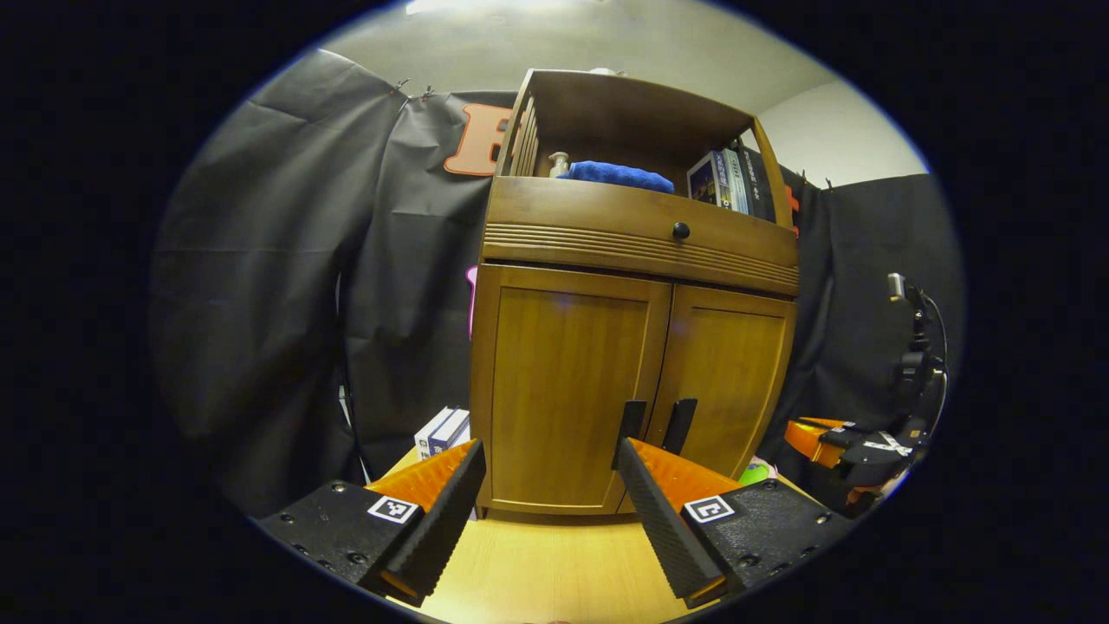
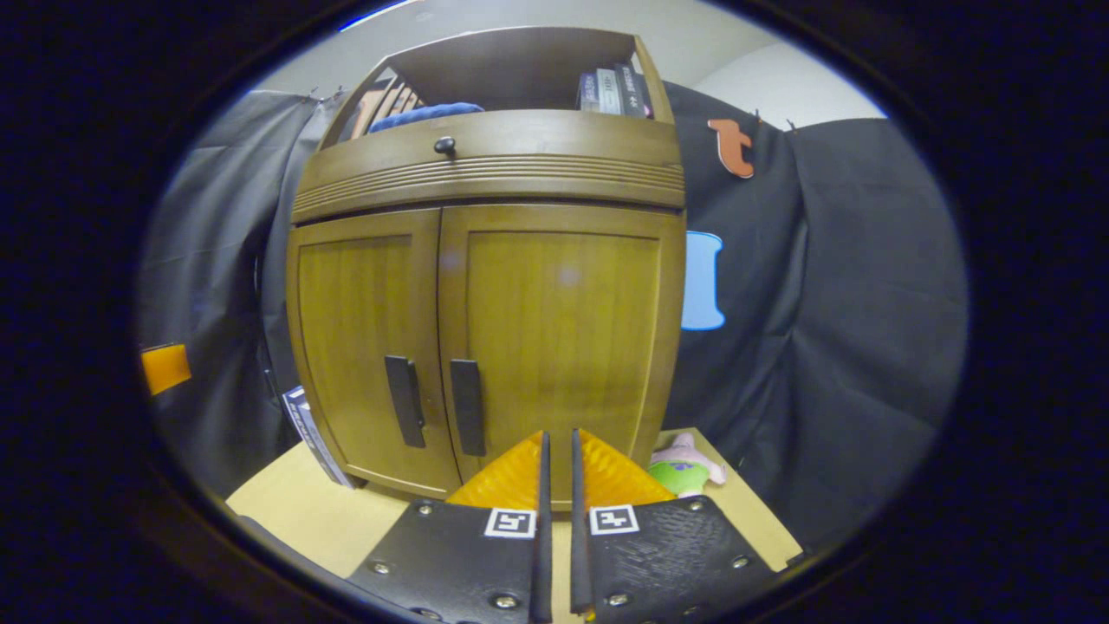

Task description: Open the right door of the double-door shoe cabinet with the right hand, and open the left door with the left hand.

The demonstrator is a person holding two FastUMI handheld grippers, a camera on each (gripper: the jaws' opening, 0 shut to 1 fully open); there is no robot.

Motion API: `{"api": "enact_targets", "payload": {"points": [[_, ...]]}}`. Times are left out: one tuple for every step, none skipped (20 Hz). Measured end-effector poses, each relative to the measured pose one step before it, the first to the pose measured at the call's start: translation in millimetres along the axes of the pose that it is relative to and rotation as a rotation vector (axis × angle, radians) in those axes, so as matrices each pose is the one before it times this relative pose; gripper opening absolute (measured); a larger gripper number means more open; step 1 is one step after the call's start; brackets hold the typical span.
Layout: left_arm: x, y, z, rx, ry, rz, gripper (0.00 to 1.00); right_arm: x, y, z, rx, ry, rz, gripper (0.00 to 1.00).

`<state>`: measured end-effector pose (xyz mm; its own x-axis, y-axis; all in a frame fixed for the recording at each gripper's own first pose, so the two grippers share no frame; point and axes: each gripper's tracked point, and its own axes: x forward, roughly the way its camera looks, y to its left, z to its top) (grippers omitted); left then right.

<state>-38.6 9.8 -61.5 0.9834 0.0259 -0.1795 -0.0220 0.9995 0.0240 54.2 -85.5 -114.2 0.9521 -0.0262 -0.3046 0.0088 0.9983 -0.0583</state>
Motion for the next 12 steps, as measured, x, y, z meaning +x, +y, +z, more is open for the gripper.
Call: {"api": "enact_targets", "payload": {"points": [[-0.87,3.4,1.07,0.00326,-0.00234,0.00745,0.95,1.23,6.28,-1.56,0.00264,0.00399,0.01152,0.09],[-0.37,3.92,0.03,0.00141,-0.00153,0.00933,0.95,0.65,3.67,-1.87,0.00016,0.00487,0.01126,0.09],[-0.27,4.16,1.16,0.00054,-0.00107,0.01137,0.96,3.6,6.41,-1.58,-0.00073,0.00472,0.0107,0.09],[-1.23,5.25,-0.21,0.00069,-0.00037,0.01481,0.96,3.6,5.73,-1.21,0.00063,0.00384,0.01391,0.09],[-1.0,7.55,1.99,0.00059,-0.00374,0.017,0.92,3.94,5.6,-0.8,0.00004,0.00175,0.01213,0.09],[-1.88,6.56,1.21,0.00145,-0.00435,0.0196,0.96,4.76,3.76,1.31,-0.00063,-0.00193,0.00828,0.09],[-0.56,7.88,2.32,0.00201,-0.00468,0.02333,0.96,4.75,2.63,1.44,0.00056,-0.00462,0.00522,0.09],[-1.64,9.21,0.76,0.00077,-0.00453,0.02534,0.92,5.9,3.6,2.73,0.00158,-0.00323,0.00383,0.09],[-1.97,9.8,1.24,-0.00007,-0.00379,0.02603,0.92,5.49,3.61,1.38,0.00268,-0.00401,0.00718,0.09],[-1.46,8.03,0.4,-0.00125,-0.0033,0.02705,0.92,6.08,5.56,2.33,0.00184,-0.00271,0.0134,0.09],[-1.56,9.13,0.74,-0.00199,-0.00205,0.02739,0.92,6.73,4.71,1.23,-0.00188,-0.00106,0.00921,0.09],[-1.54,8.06,0.2,-0.00255,-0.00203,0.0265,0.92,6.53,5.78,1.35,-0.00527,0.00089,0.01638,0.14]]}}
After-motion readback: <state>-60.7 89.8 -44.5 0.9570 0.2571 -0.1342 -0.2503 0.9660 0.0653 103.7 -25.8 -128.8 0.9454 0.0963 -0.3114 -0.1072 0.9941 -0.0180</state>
